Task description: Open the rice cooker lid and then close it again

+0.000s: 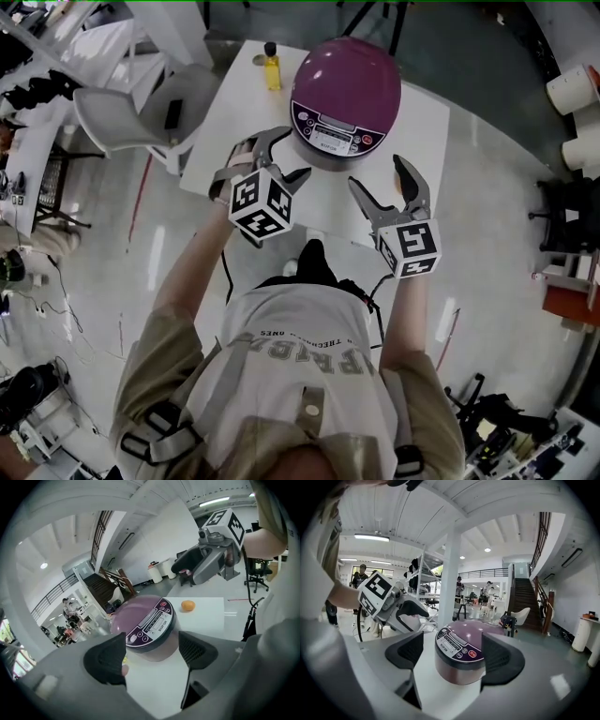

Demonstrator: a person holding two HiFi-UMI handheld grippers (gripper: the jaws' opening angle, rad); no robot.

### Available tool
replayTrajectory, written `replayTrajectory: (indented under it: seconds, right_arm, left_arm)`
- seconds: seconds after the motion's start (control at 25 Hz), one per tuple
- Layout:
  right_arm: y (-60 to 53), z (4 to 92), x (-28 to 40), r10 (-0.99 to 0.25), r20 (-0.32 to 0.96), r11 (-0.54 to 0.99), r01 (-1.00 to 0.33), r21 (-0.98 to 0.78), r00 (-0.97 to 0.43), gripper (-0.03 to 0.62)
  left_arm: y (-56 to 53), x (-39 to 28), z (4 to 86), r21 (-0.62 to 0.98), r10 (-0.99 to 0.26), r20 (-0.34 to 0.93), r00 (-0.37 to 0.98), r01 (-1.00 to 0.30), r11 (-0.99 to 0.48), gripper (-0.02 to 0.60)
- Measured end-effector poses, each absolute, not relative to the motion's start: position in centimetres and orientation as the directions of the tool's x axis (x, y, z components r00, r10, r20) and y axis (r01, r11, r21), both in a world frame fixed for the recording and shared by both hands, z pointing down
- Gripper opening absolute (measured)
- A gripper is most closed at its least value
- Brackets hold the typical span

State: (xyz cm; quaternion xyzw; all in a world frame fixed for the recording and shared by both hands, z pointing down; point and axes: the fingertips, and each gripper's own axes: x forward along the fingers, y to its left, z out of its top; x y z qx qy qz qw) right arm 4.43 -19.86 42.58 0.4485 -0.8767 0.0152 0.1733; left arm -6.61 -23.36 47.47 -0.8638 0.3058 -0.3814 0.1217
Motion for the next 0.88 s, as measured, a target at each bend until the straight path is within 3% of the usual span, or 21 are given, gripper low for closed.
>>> replayTrajectory:
  seconds: [0.48,0.88]
  right_arm:
    - [-22.4,45.5,1.7,-0.639,0.499,0.753,-0.610,0.249,-0.586,0.389]
    - [-23.5,48.9,0.7,-0.505,0.651,0.851,-0.452,0.267,-0.567,0.400]
  left_arm:
    - [-25.6,-3.8,49.9,-0.471,-0.483,0.708,0.516,-0.165,-0.867,0.380]
    - [-26.9,-1.9,51.3,-0.454,-0.407,0.778,0.479,-0.021,-0.891,0.400]
